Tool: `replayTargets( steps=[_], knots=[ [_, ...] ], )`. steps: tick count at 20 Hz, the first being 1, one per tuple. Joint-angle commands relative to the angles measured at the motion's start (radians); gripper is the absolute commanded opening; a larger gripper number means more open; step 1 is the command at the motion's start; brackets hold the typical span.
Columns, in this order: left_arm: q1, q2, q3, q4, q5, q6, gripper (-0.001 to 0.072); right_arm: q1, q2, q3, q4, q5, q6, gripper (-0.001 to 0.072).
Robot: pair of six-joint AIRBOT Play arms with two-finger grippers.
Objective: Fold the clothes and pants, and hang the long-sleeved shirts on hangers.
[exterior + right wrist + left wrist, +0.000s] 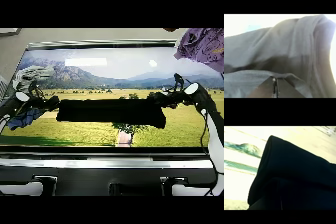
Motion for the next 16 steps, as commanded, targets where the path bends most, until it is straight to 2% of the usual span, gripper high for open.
replayTargets(
  steps=[1,4,5,6,7,8,9,10,11,13,14,15,16],
  knots=[
    [-0.026,-0.068,0.024,-0.002,0.013,0.000,0.0014,0.001,-0.075,0.016,0.000,-0.013,0.000,0.0027],
    [-0.042,-0.084,0.024,-0.002,0.021,0.000,0.0019,0.001,-0.112,0.015,0.012,-0.016,0.000,0.0029],
    [-0.045,-0.083,0.024,-0.002,0.027,0.000,0.0022,0.001,-0.115,0.015,0.011,-0.013,0.000,0.0061],
    [-0.046,-0.083,0.029,-0.001,0.027,0.000,0.0097,0.000,-0.114,0.016,0.012,-0.012,0.000,0.0144],
    [-0.045,-0.080,0.039,-0.002,0.026,0.000,0.0225,-0.002,-0.109,0.024,0.011,0.004,0.001,0.0219],
    [-0.044,-0.074,0.055,-0.001,0.014,0.000,0.0367,-0.004,-0.099,0.047,0.007,0.037,0.010,0.0352],
    [-0.042,-0.064,0.078,0.000,-0.002,0.000,0.0504,-0.014,-0.084,0.085,0.009,0.083,0.021,0.0426],
    [-0.036,-0.049,0.107,0.003,-0.025,0.000,0.0610,-0.033,-0.063,0.130,0.010,0.122,0.034,0.0443],
    [-0.027,-0.030,0.134,0.010,-0.045,0.000,0.0620,-0.068,-0.038,0.180,0.007,0.158,0.051,0.0473],
    [-0.010,0.018,0.179,0.045,-0.084,-0.010,0.0620,-0.170,-0.018,0.268,0.005,0.240,0.056,0.0478],
    [-0.004,0.042,0.189,0.077,-0.095,-0.043,0.0620,-0.226,-0.019,0.278,0.018,0.277,0.048,0.0490],
    [-0.001,0.063,0.193,0.109,-0.102,-0.063,0.0620,-0.278,-0.031,0.278,0.042,0.325,0.022,0.0503],
    [-0.001,0.079,0.193,0.132,-0.111,-0.072,0.0620,-0.323,-0.060,0.278,0.093,0.393,-0.030,0.0560]
  ],
)
